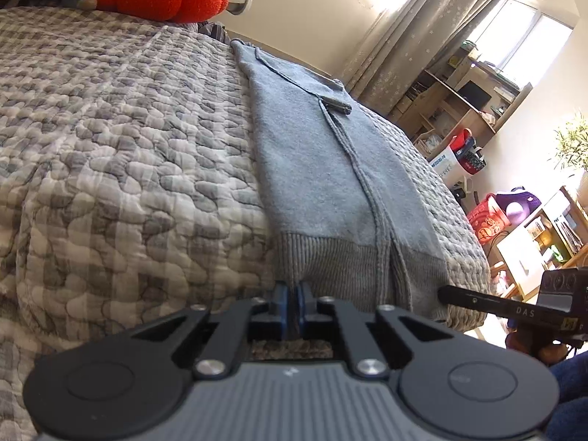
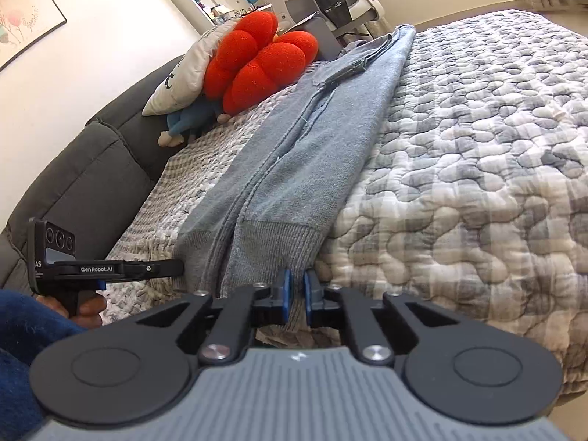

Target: Fold clothes

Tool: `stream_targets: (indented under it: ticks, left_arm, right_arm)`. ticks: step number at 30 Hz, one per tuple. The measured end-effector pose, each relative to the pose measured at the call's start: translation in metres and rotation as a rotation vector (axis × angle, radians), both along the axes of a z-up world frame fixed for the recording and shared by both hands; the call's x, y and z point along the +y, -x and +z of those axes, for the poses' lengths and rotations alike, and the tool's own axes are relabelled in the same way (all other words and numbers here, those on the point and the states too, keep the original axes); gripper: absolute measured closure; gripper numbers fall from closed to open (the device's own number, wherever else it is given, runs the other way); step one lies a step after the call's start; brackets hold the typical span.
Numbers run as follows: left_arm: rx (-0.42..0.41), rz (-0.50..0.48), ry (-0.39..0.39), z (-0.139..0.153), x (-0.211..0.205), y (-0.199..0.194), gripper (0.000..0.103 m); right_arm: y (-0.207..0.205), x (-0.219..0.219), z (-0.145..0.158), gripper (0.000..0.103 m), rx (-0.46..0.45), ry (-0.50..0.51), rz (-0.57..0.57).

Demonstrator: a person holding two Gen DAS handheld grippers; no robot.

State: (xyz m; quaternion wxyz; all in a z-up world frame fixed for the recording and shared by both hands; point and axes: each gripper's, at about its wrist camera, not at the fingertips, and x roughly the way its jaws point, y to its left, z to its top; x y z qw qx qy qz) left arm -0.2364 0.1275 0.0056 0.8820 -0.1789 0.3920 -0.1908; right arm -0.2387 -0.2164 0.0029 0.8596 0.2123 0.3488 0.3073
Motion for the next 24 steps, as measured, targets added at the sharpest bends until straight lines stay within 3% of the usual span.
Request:
stream_targets:
  ticks: [5,7,11,12,13,16,18,20,24]
  left_arm:
    - [-0.035,-0.04,0.027,0.014,-0.003,0.014,0.098]
    - [-0.029,-0.041,0.018,0.011,-0.004,0.012,0.098]
    - [-0.016,-0.042,0.001,0.005,-0.005,0.01,0.098]
    - [-0.013,-0.043,-0.004,0.003,-0.005,0.009,0.098]
    - [-0.01,-0.043,-0.008,0.002,-0.006,0.009,0.097]
    - [0.0,-0.045,-0.021,-0.003,-0.007,0.007,0.097]
    - [0.001,-0.045,-0.021,-0.004,-0.007,0.006,0.097]
    - [0.003,-0.045,-0.02,-0.004,-0.007,0.006,0.097]
    - [0.006,-0.045,-0.019,-0.006,-0.008,0.004,0.095]
  right_arm:
    - [0.013,-0.012,0.027,0.095,-0.045,-0.045,-0.012]
    - [0.016,-0.013,0.035,0.103,-0.059,-0.031,-0.01]
    - [0.01,-0.015,0.027,0.102,-0.039,0.039,-0.031]
    - [0.007,-0.015,0.021,0.099,-0.025,0.054,-0.034]
    - [0.006,-0.016,0.016,0.089,-0.014,0.056,-0.033]
    - [0.008,-0.02,0.003,0.088,0.01,0.005,-0.009]
    - [0.01,-0.021,-0.002,0.082,0.023,-0.019,0.007]
    - [0.009,-0.017,-0.006,0.057,0.027,-0.018,0.019]
    - [0.005,-0.007,-0.011,0.057,0.024,-0.007,0.041]
